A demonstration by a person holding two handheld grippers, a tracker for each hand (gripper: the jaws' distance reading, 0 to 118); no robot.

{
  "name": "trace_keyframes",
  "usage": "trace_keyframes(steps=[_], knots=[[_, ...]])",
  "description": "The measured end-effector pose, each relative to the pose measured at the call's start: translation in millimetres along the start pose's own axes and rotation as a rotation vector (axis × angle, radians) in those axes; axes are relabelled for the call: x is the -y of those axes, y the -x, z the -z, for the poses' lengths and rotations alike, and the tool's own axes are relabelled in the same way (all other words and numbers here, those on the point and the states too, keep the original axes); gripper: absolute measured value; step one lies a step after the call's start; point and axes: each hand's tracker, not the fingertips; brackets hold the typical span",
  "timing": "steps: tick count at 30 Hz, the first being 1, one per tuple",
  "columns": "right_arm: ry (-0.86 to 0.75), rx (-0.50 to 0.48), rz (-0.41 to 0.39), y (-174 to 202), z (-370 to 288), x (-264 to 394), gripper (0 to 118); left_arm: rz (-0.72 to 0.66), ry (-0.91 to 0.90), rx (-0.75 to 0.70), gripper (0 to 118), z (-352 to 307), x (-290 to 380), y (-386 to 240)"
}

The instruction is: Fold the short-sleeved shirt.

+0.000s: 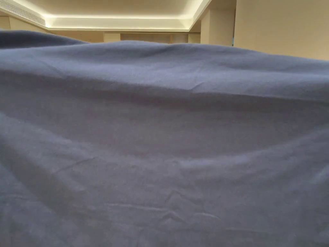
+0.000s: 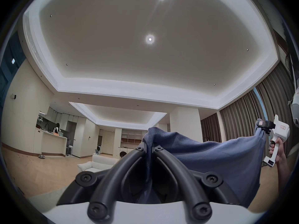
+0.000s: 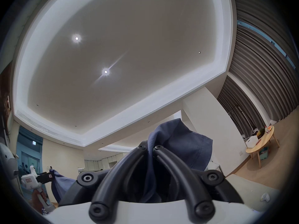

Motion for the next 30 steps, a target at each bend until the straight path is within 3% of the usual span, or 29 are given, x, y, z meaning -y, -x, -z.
trace_keyframes(steps=[14,24,30], knots=[[0.087,-0.014,-0.008,-3.4,60.9,19.9,3,-0.037,0.048,-0.046,3,31.8,32.1,23.4],[0.2,0.024,-0.055,-31.1,199.8,78.5,3,-0.083,0.153,-0.115,3,161.1,97.5,54.7],[0.263,0.105,-0.077,-64.6,286.6,139.9,3,-0.076,0.238,-0.142,3,266.7,153.8,65.0]])
